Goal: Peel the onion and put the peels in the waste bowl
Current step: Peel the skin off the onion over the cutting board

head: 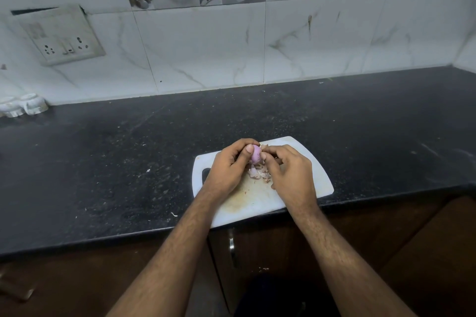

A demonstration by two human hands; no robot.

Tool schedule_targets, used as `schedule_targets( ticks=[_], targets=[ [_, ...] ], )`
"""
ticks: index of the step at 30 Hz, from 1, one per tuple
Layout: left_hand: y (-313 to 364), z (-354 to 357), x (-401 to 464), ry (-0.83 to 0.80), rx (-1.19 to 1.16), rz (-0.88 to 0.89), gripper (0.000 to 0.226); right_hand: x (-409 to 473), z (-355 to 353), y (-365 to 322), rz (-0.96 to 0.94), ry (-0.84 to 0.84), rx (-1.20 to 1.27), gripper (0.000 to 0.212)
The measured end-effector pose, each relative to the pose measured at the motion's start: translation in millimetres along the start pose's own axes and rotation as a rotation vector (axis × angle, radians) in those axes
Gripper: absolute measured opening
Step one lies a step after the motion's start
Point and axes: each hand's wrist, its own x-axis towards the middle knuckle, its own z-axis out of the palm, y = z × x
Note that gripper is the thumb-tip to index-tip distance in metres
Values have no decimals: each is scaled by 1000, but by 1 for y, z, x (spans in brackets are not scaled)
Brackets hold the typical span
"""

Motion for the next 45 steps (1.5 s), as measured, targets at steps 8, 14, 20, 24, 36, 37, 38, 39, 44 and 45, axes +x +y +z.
schedule_targets(
  ticks=[8, 14, 20, 24, 36, 37, 38, 39, 44, 45],
  targets=[
    [-1, 0, 0, -19, 19, 7, 30, 0, 3, 2, 43, -41, -10, 24],
    [-1, 0, 0, -27, 41, -2, 33, 3, 2, 0, 101, -124, -1, 23],
    [0, 0, 0, -23, 36, 0, 31, 2, 0, -5, 84, -156, -43, 32],
    [-1, 1, 0, -13, 29, -1, 33, 2, -2, -6, 75, -135, -50, 32],
    [-5, 0, 2, 9, 3, -16, 33, 1, 1, 0, -39, -31, -15, 17],
    [-5, 0, 2, 10, 6, -11, 33, 0, 1, -1, -45, -25, -24, 18],
    [-5, 0, 2, 10, 9, -7, 32, 0, 1, -1, -42, -21, -33, 18],
    [-5, 0, 2, 9, 10, -5, 32, 0, 1, -1, -32, -20, -38, 18],
    [-3, 0, 1, 7, 43, 4, 32, 1, 1, -1, 13, -27, -42, 21],
    [-3, 0, 1, 5, 56, 10, 32, 1, 1, -2, 18, -35, -44, 21]
  ],
)
